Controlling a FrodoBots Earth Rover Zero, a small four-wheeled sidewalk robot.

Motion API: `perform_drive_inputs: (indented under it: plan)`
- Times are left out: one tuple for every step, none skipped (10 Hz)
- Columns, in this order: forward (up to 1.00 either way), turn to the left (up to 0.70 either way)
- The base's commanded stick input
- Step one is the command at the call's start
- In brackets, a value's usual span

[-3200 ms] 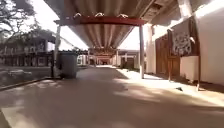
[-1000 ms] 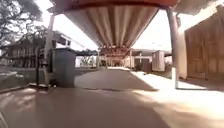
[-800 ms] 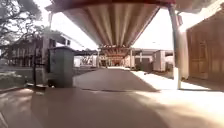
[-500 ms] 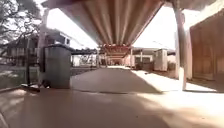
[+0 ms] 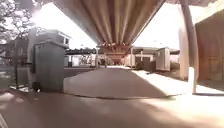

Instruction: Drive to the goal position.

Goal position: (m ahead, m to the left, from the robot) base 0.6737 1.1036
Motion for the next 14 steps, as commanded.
perform_drive_inputs:
  plan:
    - [0.70,0.00]
    - [0.70,0.00]
    - [0.70,0.00]
    - [0.70,0.00]
    - [0.70,0.00]
    - [0.70,0.00]
    - [0.70,0.00]
    - [0.70,0.00]
    - [0.70,0.00]
    - [0.70,0.00]
    - [0.70,0.00]
    - [0.70,0.00]
    - [0.70,0.00]
    - [0.70,0.00]
